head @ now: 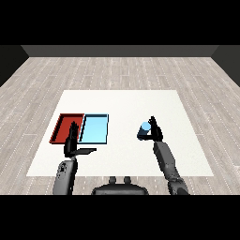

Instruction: Pick the blue can and put it in the blue box

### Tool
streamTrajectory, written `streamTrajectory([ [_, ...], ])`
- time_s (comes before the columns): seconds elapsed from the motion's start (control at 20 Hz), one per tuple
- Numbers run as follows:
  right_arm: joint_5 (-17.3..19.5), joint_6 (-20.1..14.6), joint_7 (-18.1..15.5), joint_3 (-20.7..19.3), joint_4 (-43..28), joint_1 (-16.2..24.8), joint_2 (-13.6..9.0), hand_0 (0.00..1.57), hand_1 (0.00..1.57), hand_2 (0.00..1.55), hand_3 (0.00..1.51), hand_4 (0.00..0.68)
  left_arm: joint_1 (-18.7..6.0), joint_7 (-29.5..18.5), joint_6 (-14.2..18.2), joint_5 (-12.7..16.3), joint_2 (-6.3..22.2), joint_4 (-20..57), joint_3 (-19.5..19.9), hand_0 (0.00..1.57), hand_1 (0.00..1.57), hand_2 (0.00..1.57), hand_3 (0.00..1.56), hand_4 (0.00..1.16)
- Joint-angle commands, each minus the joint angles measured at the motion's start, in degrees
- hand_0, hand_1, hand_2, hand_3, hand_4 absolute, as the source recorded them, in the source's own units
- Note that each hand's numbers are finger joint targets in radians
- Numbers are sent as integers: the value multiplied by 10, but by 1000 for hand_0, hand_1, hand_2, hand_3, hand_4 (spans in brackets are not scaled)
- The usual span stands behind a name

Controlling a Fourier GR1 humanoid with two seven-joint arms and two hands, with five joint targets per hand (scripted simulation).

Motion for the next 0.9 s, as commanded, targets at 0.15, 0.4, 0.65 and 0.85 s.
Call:
streamTrajectory([
  [0.15, -13, 34, -44, -7, 61, -11, -9, 0, 0, 0, 0, 0, -39, 5, 11, 2, 5, 28, 10, 0, 0, 0, 0, 0],
  [0.4, -13, 15, -58, -7, 95, -36, 3, 0, 0, 0, 0, 0, 17, 9, 8, -1, -5, -23, -12, 0, 0, 0, 0, 0],
  [0.65, 2, -13, -58, -8, 149, -93, -4, 0, 0, 0, 0, 0, 10, -8, 4, 0, -3, -2, -5, 0, 0, 0, 0, 0],
  [0.85, -19, -24, 5, 4, 43, -47, 6, 0, 0, 0, 0, 0, 18, -9, -14, 13, -1, 1, -5, 0, 0, 0, 0, 0],
])
